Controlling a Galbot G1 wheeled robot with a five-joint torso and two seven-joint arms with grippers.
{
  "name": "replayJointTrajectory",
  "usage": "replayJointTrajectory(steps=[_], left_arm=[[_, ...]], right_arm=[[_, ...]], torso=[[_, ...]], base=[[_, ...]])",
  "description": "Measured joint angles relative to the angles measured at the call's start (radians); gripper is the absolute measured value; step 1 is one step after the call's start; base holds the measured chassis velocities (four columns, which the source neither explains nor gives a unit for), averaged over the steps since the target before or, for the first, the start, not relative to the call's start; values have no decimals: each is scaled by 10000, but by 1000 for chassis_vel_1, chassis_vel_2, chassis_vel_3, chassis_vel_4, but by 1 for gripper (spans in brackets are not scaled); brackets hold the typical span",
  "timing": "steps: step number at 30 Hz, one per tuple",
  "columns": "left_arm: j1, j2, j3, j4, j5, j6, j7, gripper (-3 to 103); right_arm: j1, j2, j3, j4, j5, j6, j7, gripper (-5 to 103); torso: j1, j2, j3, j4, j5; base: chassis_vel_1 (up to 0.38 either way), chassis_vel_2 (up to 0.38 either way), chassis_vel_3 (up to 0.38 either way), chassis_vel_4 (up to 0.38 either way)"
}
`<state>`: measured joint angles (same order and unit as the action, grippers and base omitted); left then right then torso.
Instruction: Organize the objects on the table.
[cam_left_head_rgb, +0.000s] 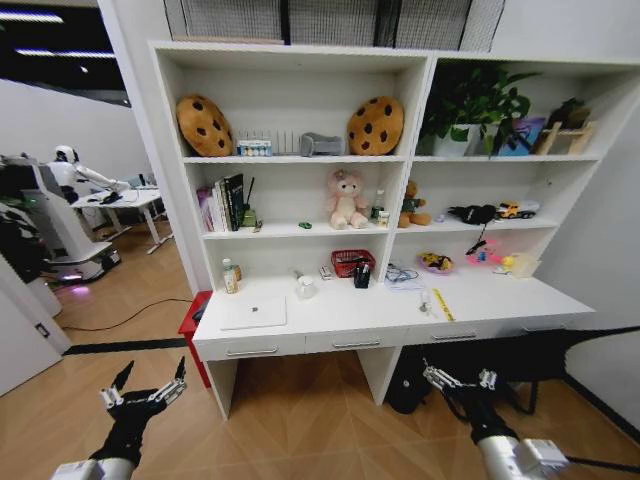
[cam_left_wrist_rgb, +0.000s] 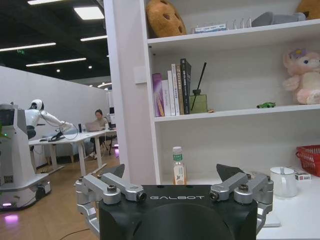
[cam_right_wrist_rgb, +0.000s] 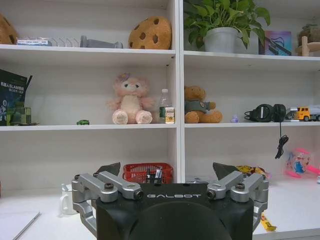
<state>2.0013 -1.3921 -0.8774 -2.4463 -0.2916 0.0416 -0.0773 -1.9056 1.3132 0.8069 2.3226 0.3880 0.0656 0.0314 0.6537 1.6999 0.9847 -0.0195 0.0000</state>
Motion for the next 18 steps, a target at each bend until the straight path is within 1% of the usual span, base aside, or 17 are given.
replayJointTrajectory(steps=[18], left_arm=[[0,0,0,0,0,0,0,100]], right_arm=[[0,0,0,0,0,0,0,100]], torso=[[0,0,0,0,0]], base=[[0,0,0,0]])
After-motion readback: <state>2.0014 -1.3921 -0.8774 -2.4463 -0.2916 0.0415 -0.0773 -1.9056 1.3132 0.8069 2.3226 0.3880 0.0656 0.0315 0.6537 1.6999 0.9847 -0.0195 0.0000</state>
